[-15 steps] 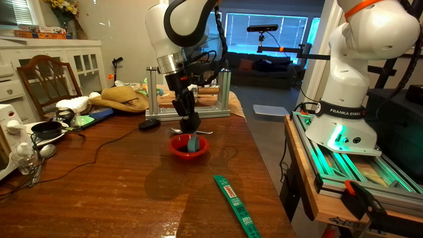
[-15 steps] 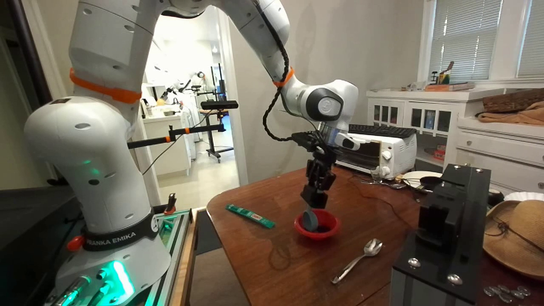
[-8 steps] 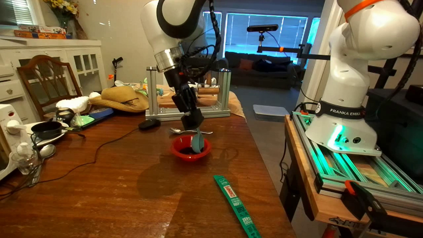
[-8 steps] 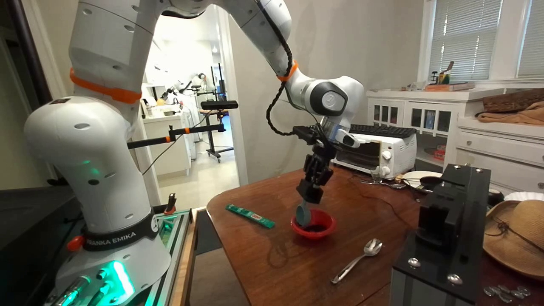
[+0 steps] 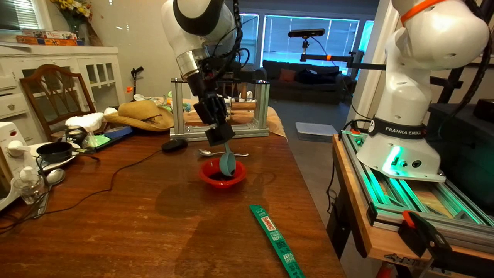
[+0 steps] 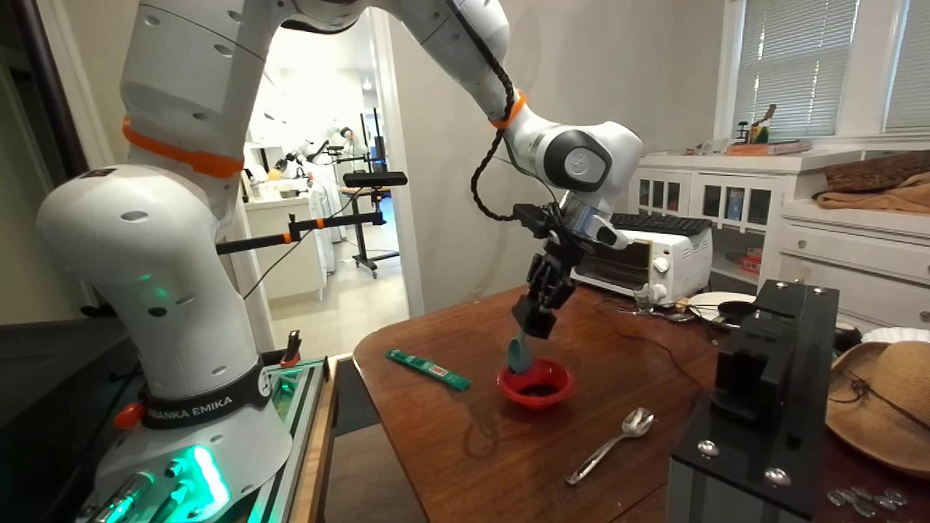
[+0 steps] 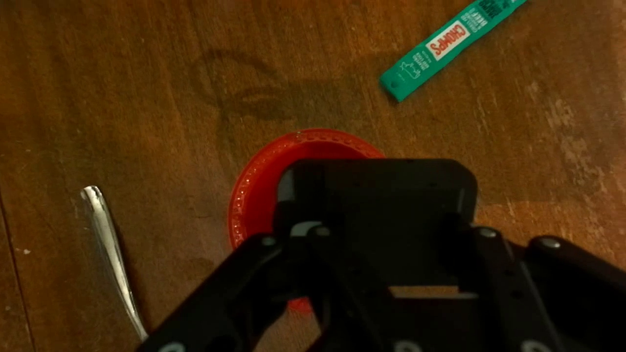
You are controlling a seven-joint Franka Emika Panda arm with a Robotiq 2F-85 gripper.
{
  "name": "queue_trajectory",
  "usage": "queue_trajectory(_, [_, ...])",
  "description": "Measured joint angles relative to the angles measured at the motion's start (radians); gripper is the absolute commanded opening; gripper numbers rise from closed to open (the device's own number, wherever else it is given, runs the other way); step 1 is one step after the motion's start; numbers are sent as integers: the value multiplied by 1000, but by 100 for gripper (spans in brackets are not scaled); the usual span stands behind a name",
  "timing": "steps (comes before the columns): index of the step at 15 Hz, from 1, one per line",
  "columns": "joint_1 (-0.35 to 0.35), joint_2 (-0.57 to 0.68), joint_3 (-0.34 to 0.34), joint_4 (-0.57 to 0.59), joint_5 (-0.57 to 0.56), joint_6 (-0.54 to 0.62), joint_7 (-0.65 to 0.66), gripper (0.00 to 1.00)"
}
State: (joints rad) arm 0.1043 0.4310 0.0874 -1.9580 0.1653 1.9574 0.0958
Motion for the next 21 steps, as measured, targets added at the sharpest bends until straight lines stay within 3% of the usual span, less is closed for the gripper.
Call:
queue_trajectory(9, [-63,54,-18,144,141,-237,31,23])
queue_trajectory(21, [-125,155,-71,355,277,-665,161,23])
